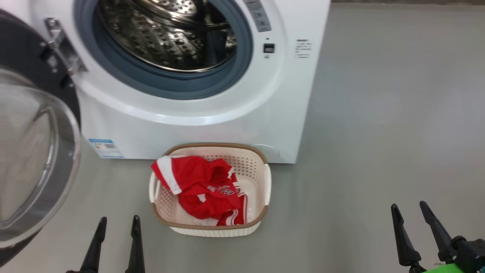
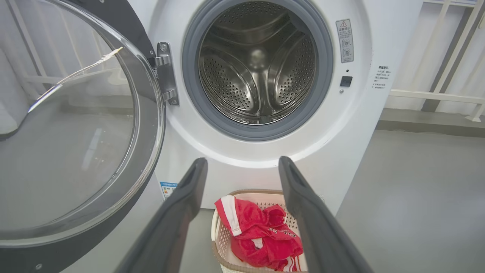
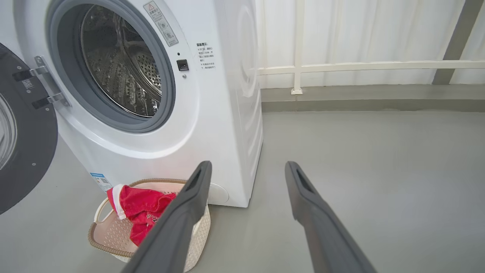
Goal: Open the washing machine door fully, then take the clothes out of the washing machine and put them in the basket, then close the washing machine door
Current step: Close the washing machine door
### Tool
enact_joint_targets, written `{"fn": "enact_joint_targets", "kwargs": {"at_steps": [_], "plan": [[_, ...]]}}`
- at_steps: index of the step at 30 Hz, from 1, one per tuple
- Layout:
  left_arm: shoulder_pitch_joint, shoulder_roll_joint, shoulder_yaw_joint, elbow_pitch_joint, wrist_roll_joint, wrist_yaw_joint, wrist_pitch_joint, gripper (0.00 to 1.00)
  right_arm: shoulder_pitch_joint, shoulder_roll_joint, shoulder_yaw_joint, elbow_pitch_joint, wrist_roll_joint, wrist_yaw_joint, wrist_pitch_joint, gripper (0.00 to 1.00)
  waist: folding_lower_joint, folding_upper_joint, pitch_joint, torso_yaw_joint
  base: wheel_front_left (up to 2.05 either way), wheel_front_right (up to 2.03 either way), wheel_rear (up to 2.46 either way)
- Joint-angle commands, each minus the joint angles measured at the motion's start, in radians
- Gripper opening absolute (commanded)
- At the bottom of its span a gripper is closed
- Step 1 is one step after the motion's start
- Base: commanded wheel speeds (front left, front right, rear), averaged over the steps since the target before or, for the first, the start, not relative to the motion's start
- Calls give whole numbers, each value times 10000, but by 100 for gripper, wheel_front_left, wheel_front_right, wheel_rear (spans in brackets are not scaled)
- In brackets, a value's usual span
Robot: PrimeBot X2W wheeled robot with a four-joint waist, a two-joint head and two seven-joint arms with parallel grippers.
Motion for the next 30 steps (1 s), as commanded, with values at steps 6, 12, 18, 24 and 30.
{"fn": "enact_joint_targets", "kwargs": {"at_steps": [6,12,18,24,30], "plan": [[124,101,183,-27,-303,395,-49,100,-255,-438,582,-86,-58,63,-65,100,0,0,-250,1415,0,0,0],[360,101,24,104,-437,650,-49,100,-318,-635,979,41,-45,63,-65,100,0,0,-456,2520,0,0,0],[555,101,-13,119,-402,796,-49,100,-287,-681,1222,114,-19,63,-65,100,0,0,-657,3343,0,0,0],[728,100,28,36,-329,909,-49,100,-216,-662,1382,153,6,63,-65,100,0,0,-787,4163,0,0,0],[943,100,167,-278,-542,1196,-49,100,-593,-825,1872,308,32,63,-65,100,0,0,-657,4348,0,0,0]]}}
